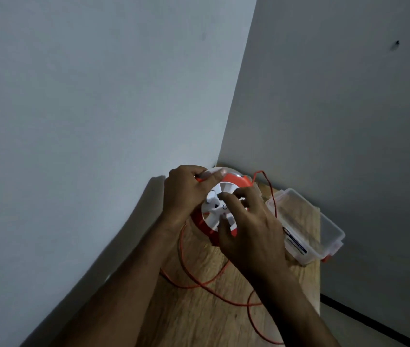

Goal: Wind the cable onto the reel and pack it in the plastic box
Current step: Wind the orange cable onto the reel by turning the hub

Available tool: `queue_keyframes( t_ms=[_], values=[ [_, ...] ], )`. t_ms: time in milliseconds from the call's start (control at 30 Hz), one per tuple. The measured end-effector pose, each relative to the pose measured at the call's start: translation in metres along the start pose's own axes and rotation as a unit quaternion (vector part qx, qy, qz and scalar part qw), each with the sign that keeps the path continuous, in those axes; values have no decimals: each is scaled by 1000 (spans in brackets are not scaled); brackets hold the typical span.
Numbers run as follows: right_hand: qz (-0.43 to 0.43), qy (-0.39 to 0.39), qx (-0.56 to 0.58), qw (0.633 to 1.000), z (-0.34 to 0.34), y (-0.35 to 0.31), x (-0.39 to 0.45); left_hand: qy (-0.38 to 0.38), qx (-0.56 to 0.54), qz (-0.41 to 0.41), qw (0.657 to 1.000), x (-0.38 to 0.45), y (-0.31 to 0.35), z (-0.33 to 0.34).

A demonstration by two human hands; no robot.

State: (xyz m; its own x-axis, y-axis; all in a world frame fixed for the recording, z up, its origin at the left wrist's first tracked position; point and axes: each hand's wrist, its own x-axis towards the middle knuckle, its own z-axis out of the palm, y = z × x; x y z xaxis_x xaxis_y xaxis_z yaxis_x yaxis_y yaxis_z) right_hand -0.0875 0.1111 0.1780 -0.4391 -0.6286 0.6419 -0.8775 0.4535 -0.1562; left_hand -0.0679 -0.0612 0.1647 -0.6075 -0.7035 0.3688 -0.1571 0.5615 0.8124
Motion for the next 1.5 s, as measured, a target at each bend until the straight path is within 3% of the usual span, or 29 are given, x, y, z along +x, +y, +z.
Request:
queue_keyframes(
  t_ms=[100,267,400,500,567,633,733,800,833,867,900,967,1000,1033,1100,1200,1500],
  values=[
    [71,-67,-61,993,4,-2,1,5,-2,0,1000,0,2,4],
    [105,-47,-57,992,15,-5,7,6,14,11,1000,0,4,6],
    [148,-24,48,988,22,-4,14,5,8,12,1000,0,5,2],
    [249,36,185,950,24,-7,17,23,1,10,1000,-3,8,2],
    [322,82,274,903,27,-7,20,40,12,20,999,-4,10,3],
    [426,94,348,830,33,-4,26,51,28,36,998,-5,11,5],
    [568,81,478,666,37,-6,30,65,53,62,995,-9,11,9],
    [611,86,565,548,30,-7,31,63,63,59,994,-10,9,10],
    [608,79,599,514,25,-7,30,62,61,50,995,-9,7,9],
    [589,64,615,521,20,-8,28,61,52,36,996,-8,4,7],
    [547,50,599,582,15,-8,23,60,38,20,997,-7,2,5],
    [370,48,404,835,7,-6,12,55,14,-7,998,-5,0,1],
    [239,44,267,933,4,-4,7,50,7,-12,999,-4,0,1],
    [121,26,158,980,3,-4,4,46,3,-13,999,-4,1,0],
    [0,-61,49,997,0,-4,4,37,1,-11,999,-3,3,1],
    [-84,-171,-28,981,-3,3,6,9,10,-13,1000,-2,4,1],
    [-108,-149,-55,981,2,22,6,15,6,-14,1000,-13,-1,-5]
  ],
)
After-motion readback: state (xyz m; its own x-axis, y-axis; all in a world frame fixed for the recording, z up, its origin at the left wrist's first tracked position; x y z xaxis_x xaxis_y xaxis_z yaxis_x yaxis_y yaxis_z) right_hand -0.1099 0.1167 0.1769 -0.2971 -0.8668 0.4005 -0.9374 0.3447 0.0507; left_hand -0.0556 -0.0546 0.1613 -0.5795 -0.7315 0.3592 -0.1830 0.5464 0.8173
